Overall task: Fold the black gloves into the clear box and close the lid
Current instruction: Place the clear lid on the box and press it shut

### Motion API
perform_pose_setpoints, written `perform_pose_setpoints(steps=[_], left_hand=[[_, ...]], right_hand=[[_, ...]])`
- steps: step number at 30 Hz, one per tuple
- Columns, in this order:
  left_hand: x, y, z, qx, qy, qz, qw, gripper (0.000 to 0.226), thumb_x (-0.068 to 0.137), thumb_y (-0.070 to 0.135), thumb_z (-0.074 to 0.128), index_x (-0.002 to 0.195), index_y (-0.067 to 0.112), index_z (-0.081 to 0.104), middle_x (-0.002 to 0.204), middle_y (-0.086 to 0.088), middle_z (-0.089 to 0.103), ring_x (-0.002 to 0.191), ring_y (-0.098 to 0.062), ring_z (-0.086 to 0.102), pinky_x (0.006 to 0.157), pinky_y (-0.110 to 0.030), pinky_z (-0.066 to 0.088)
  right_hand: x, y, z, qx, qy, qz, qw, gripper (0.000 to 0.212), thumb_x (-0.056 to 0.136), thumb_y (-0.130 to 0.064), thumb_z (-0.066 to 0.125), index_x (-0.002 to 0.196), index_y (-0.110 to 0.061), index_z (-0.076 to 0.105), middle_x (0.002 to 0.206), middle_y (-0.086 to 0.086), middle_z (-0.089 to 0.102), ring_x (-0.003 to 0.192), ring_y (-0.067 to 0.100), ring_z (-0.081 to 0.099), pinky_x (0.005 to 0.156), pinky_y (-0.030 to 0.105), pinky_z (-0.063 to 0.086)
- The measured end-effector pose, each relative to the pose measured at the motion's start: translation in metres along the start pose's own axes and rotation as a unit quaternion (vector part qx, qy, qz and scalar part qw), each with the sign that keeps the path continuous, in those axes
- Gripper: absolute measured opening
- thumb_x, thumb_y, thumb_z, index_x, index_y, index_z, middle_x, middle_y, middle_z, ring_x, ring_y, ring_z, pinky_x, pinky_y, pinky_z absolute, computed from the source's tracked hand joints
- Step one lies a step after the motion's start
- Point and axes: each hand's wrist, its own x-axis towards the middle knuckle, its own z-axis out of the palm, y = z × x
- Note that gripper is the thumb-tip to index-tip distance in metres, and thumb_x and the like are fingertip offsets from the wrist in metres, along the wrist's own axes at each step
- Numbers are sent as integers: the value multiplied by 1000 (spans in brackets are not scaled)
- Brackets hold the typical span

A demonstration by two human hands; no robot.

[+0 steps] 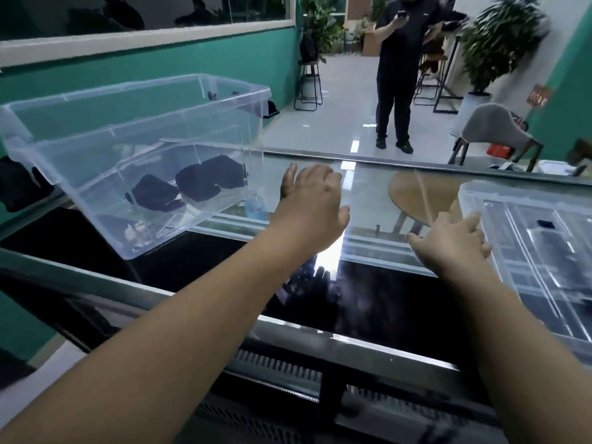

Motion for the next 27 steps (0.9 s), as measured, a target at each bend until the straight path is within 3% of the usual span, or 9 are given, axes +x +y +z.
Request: perform_pose_setpoints(steps=[4,10,15,18,23,27], left_hand=[[-4,6,7,14,-24,14,1000,53,92,33,43,140,13,33,147,-2,32,140,-18,21,116,-38,-6],[-8,-7,15,19,-42,5,999,53,92,26,44,143,14,30,148,-2,31,140,-18,22,117,-38,-4],[-11,-29,23,9,-74,6,997,60,87,11,47,142,28,30,150,0,30,140,-18,23,117,-39,1],[-14,-47,25,6,-82,-11,997,61,86,12,50,141,33,32,149,0,32,138,-19,27,115,-41,9],[-17,-78,16,28,-81,-32,996,62,85,24,58,140,34,33,152,0,29,140,-22,26,114,-44,12],[-11,-89,-8,-7,41,1,999,40,81,25,67,120,20,57,139,0,49,131,-20,41,113,-41,18]], right_hand=[[-12,-11,8,21,24,-38,999,58,89,-35,47,135,-2,35,148,30,18,133,45,24,110,49,21],[-42,-32,18,22,38,-160,986,47,89,-19,46,132,-5,35,145,27,26,127,44,32,106,48,26],[-55,-45,23,81,74,-261,959,50,81,4,48,129,-6,41,122,20,55,112,37,50,91,39,40],[-61,-53,21,106,67,-303,945,40,81,3,47,119,-6,56,110,17,66,104,35,56,84,36,43],[-72,-62,5,85,115,-436,889,36,79,-8,54,113,-13,65,111,8,68,101,30,61,83,34,48],[-70,-60,-23,55,203,-533,820,27,72,-9,64,98,-8,69,87,8,72,81,30,68,71,34,51]])
